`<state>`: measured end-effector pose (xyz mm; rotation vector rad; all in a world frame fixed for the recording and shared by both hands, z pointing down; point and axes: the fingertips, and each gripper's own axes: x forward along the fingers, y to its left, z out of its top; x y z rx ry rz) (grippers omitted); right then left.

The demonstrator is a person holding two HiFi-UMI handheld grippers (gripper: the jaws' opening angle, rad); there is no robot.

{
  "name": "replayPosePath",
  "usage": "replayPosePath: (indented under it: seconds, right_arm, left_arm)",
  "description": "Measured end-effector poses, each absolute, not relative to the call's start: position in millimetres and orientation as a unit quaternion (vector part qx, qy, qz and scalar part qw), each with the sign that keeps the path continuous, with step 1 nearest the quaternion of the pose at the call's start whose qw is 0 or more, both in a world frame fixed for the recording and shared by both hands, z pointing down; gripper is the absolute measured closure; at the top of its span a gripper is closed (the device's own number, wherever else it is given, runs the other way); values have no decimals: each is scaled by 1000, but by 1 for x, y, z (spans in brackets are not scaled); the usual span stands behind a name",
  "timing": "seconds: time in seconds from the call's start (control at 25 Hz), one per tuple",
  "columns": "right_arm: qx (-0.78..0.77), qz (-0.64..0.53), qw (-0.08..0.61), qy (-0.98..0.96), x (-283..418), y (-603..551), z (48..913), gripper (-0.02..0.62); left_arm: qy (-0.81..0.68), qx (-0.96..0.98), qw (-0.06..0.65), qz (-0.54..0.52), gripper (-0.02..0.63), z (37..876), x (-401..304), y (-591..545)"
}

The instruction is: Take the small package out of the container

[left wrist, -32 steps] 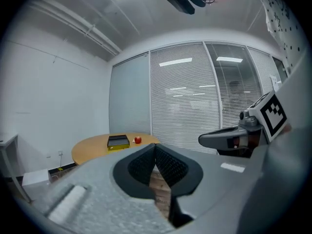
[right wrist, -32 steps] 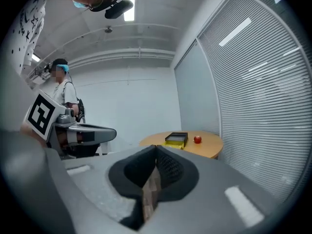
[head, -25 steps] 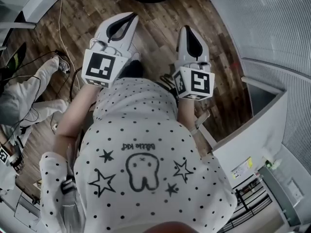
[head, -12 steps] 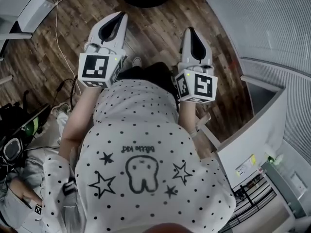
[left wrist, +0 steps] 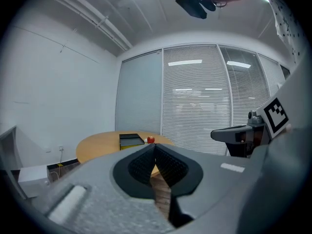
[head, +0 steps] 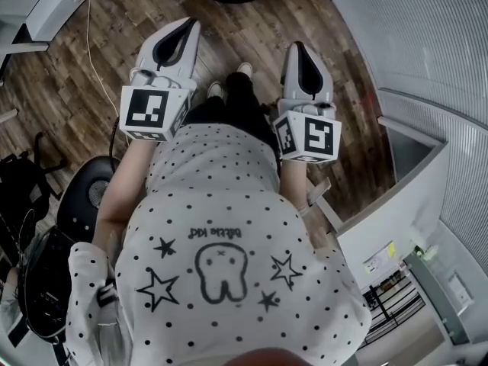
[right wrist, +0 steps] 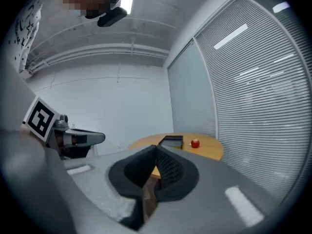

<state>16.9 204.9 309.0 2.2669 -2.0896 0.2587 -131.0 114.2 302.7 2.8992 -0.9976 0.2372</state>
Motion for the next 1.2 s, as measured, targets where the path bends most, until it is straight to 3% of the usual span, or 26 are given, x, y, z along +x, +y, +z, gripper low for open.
replayPosePath:
  seconds: [0.64, 1.2]
  right_arm:
    - [705, 100, 25, -702, 101, 108, 327, 591]
    - [680, 79, 43, -728, 107, 87, 302, 591]
  left_arm:
    - [-364, 926, 62, 77, 603, 312, -54, 31]
    - [-392, 917, 34, 59, 603, 282, -63, 9]
